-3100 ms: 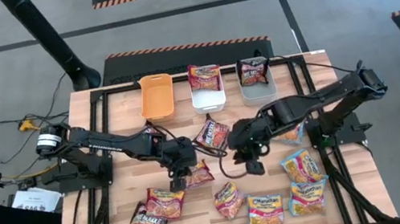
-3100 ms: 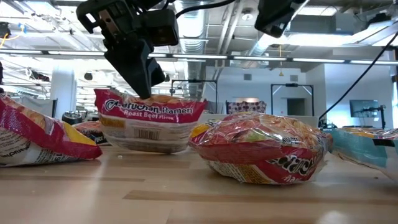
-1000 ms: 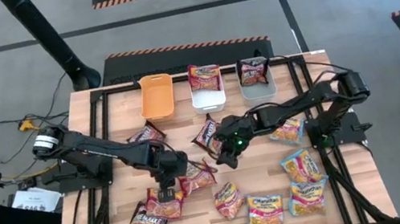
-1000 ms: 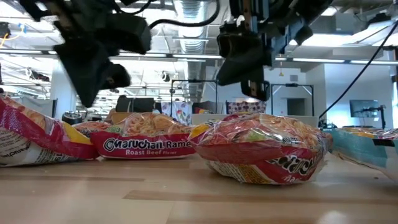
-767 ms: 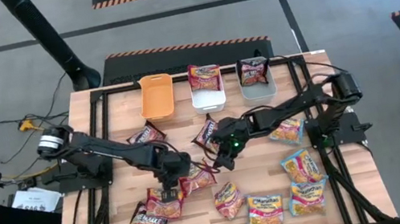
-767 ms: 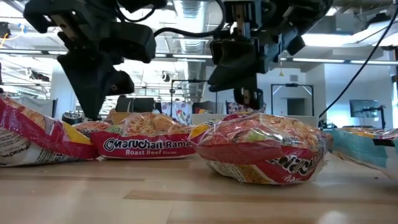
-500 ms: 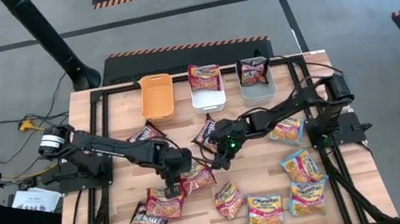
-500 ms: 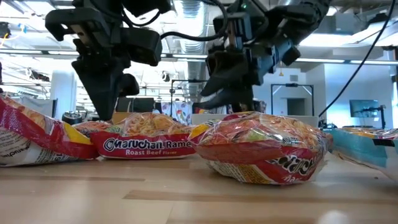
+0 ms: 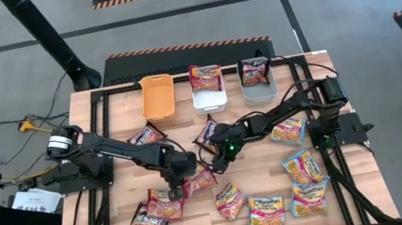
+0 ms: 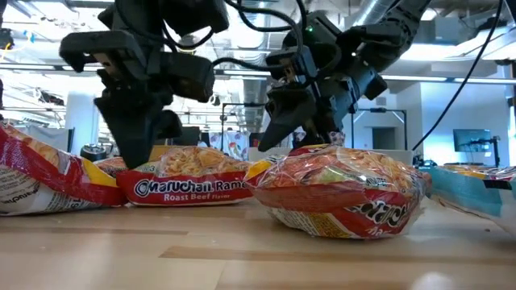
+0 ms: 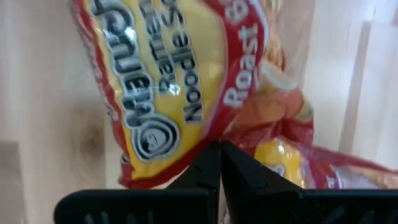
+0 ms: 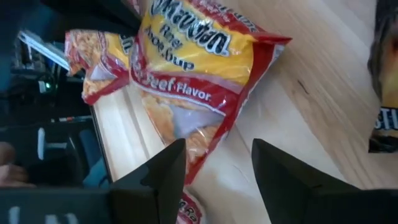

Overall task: Sort Maruchan noodles
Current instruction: Put the red noodle pack into the white bin

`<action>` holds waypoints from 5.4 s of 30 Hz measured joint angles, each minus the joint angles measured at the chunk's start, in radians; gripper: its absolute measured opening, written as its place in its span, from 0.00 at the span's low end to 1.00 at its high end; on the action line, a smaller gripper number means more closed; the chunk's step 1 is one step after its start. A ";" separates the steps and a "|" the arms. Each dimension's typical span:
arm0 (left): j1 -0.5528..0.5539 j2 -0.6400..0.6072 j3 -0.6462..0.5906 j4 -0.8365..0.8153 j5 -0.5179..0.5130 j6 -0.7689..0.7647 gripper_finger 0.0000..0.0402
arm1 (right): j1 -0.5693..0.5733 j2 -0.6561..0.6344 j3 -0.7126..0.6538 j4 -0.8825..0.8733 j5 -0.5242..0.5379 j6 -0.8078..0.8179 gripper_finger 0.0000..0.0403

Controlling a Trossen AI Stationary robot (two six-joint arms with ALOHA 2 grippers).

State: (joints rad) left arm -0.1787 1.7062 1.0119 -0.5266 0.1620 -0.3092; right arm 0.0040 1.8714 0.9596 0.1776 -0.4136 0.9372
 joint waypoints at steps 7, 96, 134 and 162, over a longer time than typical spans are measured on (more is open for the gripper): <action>0.012 0.050 0.000 0.049 0.009 0.013 0.00 | 0.010 0.000 0.000 -0.004 0.034 0.045 0.52; 0.092 -0.413 0.003 -0.027 -0.233 -0.001 0.00 | -0.007 -0.362 0.000 -0.218 0.327 -0.276 0.01; 0.091 -0.568 0.004 -0.165 -0.283 0.025 0.00 | -0.459 -0.229 0.000 0.189 0.667 -0.377 0.01; 0.091 -0.568 -0.084 -0.110 -0.282 0.012 0.00 | -0.445 -0.160 0.000 0.104 0.869 -0.322 0.01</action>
State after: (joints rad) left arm -0.0879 1.1378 0.9283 -0.6367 -0.1204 -0.2967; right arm -0.4408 1.7113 0.9596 0.2820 0.4551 0.6150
